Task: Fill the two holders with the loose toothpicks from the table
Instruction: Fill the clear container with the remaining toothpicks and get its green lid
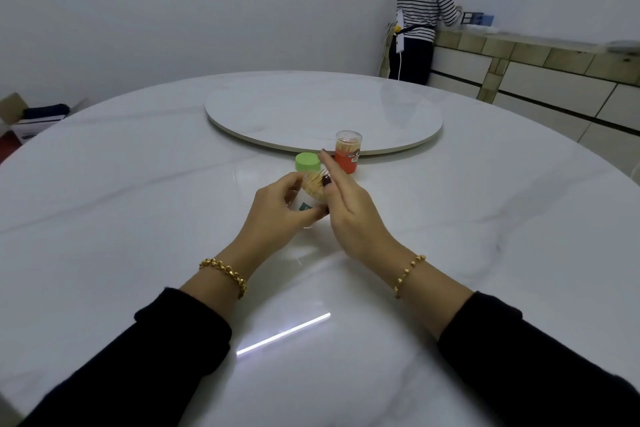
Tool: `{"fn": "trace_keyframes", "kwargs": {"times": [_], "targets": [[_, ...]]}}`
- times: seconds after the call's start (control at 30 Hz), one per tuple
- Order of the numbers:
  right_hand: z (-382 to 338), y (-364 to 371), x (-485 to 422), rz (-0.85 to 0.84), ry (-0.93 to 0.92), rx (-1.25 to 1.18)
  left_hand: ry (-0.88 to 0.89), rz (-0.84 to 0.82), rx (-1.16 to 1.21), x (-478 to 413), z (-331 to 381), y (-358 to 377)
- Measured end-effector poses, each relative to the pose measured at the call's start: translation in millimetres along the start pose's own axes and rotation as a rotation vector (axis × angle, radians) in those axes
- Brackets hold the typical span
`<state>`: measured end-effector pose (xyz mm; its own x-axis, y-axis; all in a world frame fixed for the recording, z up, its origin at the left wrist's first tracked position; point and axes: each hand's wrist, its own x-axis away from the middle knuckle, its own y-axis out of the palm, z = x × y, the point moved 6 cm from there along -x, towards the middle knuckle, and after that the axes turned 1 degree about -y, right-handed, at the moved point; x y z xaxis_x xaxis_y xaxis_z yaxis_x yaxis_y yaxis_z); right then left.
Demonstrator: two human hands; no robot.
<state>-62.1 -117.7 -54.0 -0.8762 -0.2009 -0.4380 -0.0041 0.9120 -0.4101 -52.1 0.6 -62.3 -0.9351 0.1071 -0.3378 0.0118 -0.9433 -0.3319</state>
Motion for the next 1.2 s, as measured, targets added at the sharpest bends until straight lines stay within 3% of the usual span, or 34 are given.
{"fn": "trace_keyframes", "kwargs": {"times": [0.23,0.33,0.53,0.83,1.07,1.2], "targets": [[-2,9,1,-0.073,-0.202,0.356,0.025,0.003,-0.075,0,-1,1],[1,2,0,-0.046,-0.185,0.442,0.015,0.008,-0.034,-1,-3,-1],[9,-15,-3,0.056,-0.111,0.409,0.015,0.053,0.009,-2,-3,-8],[-3,-15,0,0.094,-0.203,0.176,0.006,0.061,-0.009,-3,-6,-11],[11,-15,-8,0.082,-0.251,0.348,-0.004,0.074,-0.001,-6,-10,-14],[27,-18,-16,0.109,-0.163,0.133,-0.044,0.097,0.011,-10,-19,-16]]}}
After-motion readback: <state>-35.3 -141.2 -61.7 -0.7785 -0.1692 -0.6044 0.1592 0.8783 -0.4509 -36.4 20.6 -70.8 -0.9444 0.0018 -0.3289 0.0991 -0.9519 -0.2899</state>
